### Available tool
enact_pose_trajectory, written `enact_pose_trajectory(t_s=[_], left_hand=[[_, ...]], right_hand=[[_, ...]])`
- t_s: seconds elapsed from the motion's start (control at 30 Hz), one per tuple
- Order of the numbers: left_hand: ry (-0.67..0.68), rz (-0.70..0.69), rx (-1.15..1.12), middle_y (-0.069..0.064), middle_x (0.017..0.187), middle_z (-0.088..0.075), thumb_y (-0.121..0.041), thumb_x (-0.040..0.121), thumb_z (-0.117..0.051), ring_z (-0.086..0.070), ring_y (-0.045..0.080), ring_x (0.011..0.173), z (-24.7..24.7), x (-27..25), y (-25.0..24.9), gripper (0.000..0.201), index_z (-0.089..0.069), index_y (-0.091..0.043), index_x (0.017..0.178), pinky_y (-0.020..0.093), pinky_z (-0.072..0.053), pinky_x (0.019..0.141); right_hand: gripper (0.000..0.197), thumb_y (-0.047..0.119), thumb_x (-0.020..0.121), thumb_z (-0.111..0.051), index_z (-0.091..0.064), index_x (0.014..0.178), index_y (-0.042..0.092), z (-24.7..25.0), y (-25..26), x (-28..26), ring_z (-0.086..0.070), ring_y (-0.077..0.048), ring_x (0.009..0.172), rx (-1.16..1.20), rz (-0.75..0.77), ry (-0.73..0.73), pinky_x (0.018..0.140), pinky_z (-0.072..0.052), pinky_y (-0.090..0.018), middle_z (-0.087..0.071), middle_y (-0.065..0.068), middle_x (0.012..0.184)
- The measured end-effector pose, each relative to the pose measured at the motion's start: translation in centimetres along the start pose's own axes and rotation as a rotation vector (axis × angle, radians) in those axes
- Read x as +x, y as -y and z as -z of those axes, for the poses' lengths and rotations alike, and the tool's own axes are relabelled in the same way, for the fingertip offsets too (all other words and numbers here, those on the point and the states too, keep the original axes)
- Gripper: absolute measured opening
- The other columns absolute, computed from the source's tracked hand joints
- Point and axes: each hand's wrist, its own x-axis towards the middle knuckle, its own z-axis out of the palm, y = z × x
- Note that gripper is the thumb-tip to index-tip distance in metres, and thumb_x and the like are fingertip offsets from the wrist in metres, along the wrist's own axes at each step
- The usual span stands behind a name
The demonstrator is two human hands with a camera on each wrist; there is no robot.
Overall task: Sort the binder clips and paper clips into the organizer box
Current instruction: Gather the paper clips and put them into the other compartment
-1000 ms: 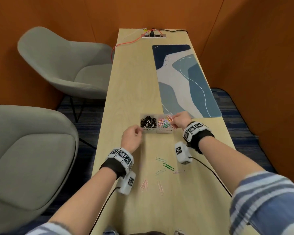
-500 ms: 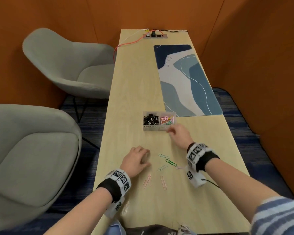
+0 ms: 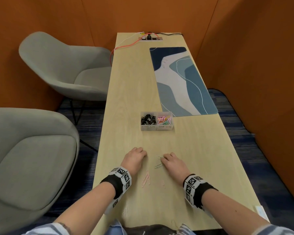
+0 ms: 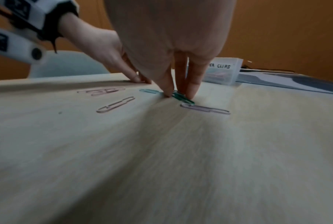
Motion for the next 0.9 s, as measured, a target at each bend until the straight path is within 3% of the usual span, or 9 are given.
enact_pose_trajectory(t_s=[0.1, 0.17, 0.2, 0.27, 0.37, 0.5, 0.7, 0.8, 0.9], left_hand=[[0.018, 0.011, 0.038, 0.009, 0.120, -0.051, 0.003, 0.088, -0.038, -0.047, 0.027, 0.110, -0.1, 0.1, -0.5, 0.038, -0.050, -0.011, 0.122, 0.037, -0.044, 0.088], [0.036, 0.006, 0.076, 0.010, 0.121, -0.047, 0.006, 0.086, -0.040, -0.046, 0.028, 0.111, -0.1, 0.2, -0.6, 0.039, -0.046, -0.010, 0.121, 0.038, -0.046, 0.087], [0.041, 0.004, 0.078, 0.011, 0.121, -0.046, 0.008, 0.085, -0.040, -0.046, 0.028, 0.110, -0.1, 0.2, -0.5, 0.039, -0.045, -0.009, 0.120, 0.038, -0.046, 0.086], [0.035, 0.020, 0.035, 0.011, 0.119, -0.046, 0.008, 0.085, -0.039, -0.046, 0.028, 0.107, 0.0, 0.3, -0.2, 0.038, -0.046, -0.009, 0.119, 0.039, -0.048, 0.085], [-0.005, 0.080, -0.113, 0.009, 0.116, -0.050, 0.003, 0.089, -0.039, -0.049, 0.027, 0.107, -0.2, 0.3, 0.5, 0.035, -0.050, -0.011, 0.119, 0.039, -0.048, 0.088], [-0.043, 0.130, -0.251, 0.006, 0.115, -0.058, -0.003, 0.093, -0.038, -0.049, 0.024, 0.109, -0.1, -0.6, 1.0, 0.032, -0.054, -0.012, 0.119, 0.033, -0.043, 0.093], [0.004, 0.105, -0.352, 0.004, 0.106, -0.060, -0.003, 0.090, -0.038, -0.057, 0.024, 0.101, -0.2, -2.1, 0.0, 0.028, -0.059, -0.018, 0.103, 0.033, -0.044, 0.090], [0.101, 0.109, -0.341, 0.007, 0.108, -0.052, 0.001, 0.087, -0.036, -0.057, 0.028, 0.099, -0.3, -2.5, -1.2, 0.033, -0.057, -0.018, 0.105, 0.038, -0.047, 0.090], [0.107, 0.095, -0.202, 0.012, 0.111, -0.052, -0.014, 0.095, -0.035, -0.060, 0.035, 0.095, -0.3, -2.8, -2.5, 0.022, -0.052, -0.011, 0.109, 0.042, -0.048, 0.085]], right_hand=[[0.031, 0.010, 0.043, -0.086, -0.065, 0.066, 0.011, 0.1, 0.7, 0.6, -0.061, -0.019, 0.061, -0.144, 0.010, -0.001, 0.041, -0.045, -0.023, -0.061, -0.003, 0.066], [0.023, 0.007, 0.043, -0.079, -0.061, 0.056, 0.014, -0.1, 0.9, 1.2, -0.058, -0.016, 0.050, -0.175, 0.026, -0.001, 0.036, -0.041, -0.022, -0.057, 0.000, 0.056], [0.011, 0.006, 0.053, -0.067, -0.060, 0.056, 0.014, 0.0, 1.0, 1.3, -0.057, -0.016, 0.048, -0.199, 0.041, -0.037, 0.037, -0.041, -0.021, -0.057, -0.001, 0.055], [0.019, 0.002, 0.060, -0.043, -0.058, 0.059, 0.013, -0.3, 1.1, 1.7, -0.055, -0.017, 0.047, -0.183, 0.070, -0.074, 0.037, -0.041, -0.023, -0.056, -0.002, 0.055], [0.029, -0.005, 0.050, -0.061, -0.051, 0.073, 0.011, 0.6, 1.2, 1.9, -0.055, -0.022, 0.052, -0.129, 0.018, -0.065, 0.043, -0.044, -0.028, -0.056, -0.005, 0.062], [0.039, -0.016, 0.076, -0.040, -0.047, 0.109, 0.004, 0.7, 0.7, 2.2, -0.051, -0.033, 0.098, 0.102, -0.030, 0.006, 0.080, -0.042, -0.039, -0.051, -0.017, 0.106], [0.026, -0.003, 0.083, -0.040, -0.051, 0.106, 0.004, 0.8, -0.7, 3.4, -0.048, -0.031, 0.107, 0.356, -0.127, 0.150, 0.088, -0.040, -0.031, -0.048, -0.016, 0.114], [0.019, -0.002, 0.084, -0.042, -0.048, 0.093, 0.014, 0.8, -0.9, 3.6, -0.048, -0.029, 0.106, 0.375, -0.127, 0.168, 0.091, -0.041, -0.032, -0.046, -0.014, 0.112], [0.016, 0.001, 0.082, -0.046, -0.045, 0.085, 0.017, 1.2, -0.9, 3.5, -0.050, -0.027, 0.099, 0.412, -0.108, 0.179, 0.087, -0.042, -0.030, -0.045, -0.009, 0.099]])
